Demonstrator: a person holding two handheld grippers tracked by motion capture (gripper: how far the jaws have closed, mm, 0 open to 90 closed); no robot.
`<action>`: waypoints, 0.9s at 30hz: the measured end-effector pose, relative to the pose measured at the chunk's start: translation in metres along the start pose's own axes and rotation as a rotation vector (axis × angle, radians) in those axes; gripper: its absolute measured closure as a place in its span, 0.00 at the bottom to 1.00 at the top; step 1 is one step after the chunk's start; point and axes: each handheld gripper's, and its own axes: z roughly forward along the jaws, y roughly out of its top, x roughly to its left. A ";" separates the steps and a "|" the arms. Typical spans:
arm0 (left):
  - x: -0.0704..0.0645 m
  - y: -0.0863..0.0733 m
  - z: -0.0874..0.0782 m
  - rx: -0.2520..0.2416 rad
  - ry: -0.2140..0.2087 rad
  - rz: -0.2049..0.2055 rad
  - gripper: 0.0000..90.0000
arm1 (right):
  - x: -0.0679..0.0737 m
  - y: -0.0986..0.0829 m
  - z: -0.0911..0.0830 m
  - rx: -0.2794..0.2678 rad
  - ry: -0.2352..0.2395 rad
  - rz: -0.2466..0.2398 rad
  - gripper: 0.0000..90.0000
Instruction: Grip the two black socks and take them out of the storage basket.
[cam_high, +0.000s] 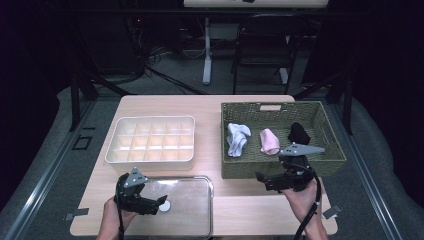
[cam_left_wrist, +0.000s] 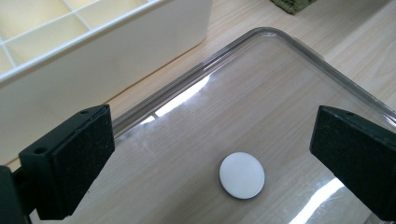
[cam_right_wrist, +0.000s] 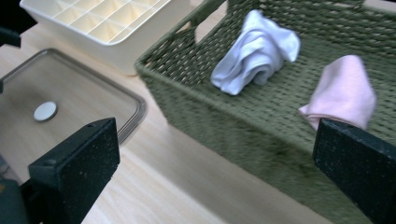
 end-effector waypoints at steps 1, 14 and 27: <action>0.000 0.000 0.000 0.000 0.000 0.000 0.00 | -0.003 0.001 -0.001 -0.002 -0.004 0.008 0.01; -0.002 0.005 0.005 -0.009 -0.025 -0.032 0.00 | -0.053 0.021 -0.006 0.049 -0.081 0.062 0.01; -0.007 0.015 0.014 -0.015 -0.054 -0.031 0.00 | -0.103 0.040 0.004 0.120 -0.138 0.139 0.02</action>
